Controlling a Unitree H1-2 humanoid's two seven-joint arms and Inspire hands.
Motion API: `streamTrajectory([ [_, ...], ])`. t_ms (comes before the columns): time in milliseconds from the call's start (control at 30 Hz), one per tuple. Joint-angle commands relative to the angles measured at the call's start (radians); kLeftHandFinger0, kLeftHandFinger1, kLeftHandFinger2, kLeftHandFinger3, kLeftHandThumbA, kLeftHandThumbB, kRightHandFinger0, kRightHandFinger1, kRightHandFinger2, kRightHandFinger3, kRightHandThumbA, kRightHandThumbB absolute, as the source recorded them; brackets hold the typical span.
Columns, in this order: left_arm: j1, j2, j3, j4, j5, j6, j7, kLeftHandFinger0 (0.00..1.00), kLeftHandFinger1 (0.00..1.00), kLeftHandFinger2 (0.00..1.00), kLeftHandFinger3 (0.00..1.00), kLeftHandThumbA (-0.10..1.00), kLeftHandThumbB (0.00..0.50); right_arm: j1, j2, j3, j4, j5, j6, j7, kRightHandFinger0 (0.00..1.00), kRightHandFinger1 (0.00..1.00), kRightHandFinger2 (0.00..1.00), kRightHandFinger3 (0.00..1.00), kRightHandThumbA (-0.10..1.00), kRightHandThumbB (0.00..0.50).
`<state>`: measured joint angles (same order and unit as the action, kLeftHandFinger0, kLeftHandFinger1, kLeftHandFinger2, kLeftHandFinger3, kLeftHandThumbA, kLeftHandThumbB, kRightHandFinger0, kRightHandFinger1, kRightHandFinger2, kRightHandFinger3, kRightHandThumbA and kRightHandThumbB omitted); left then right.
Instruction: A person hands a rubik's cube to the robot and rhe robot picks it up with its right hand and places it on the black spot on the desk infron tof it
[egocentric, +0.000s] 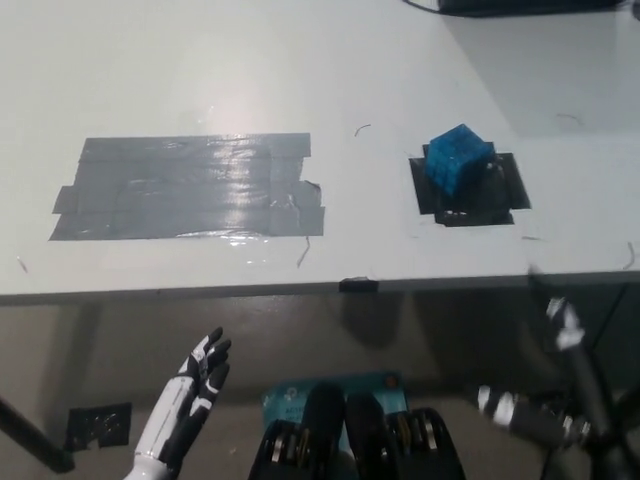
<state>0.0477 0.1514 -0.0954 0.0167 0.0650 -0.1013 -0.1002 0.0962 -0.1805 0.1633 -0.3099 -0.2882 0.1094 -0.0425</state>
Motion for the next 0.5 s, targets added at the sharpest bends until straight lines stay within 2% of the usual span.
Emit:
streamTrajectory([
  [0, 0.005, 0.001, 0.008, -0.013, -0.007, -0.042, -0.002, 1.00, 1.00, 1.00, 1.00, 0.88, 0.110, -0.046, 0.012, 0.018, 0.162, -0.015, -0.174, -0.022, 1.00, 1.00, 1.00, 1.00, 0.91, 0.251],
  [100, 0.007, -0.002, 0.013, -0.013, -0.009, -0.048, 0.002, 1.00, 1.00, 1.00, 1.00, 0.85, 0.088, -0.067, 0.012, 0.021, 0.229, -0.013, -0.198, -0.015, 1.00, 1.00, 1.00, 1.00, 0.92, 0.259],
  [267, 0.002, -0.006, 0.017, -0.008, -0.010, -0.046, 0.006, 1.00, 1.00, 1.00, 1.00, 0.86, 0.130, -0.079, 0.005, 0.034, 0.262, -0.016, -0.198, 0.007, 1.00, 1.00, 1.00, 1.00, 0.90, 0.243],
  [467, 0.001, -0.004, 0.017, -0.002, -0.015, -0.053, -0.001, 1.00, 1.00, 1.00, 1.00, 0.85, 0.125, -0.079, 0.004, 0.038, 0.271, -0.014, -0.198, 0.011, 1.00, 1.00, 1.00, 1.00, 0.90, 0.253],
])
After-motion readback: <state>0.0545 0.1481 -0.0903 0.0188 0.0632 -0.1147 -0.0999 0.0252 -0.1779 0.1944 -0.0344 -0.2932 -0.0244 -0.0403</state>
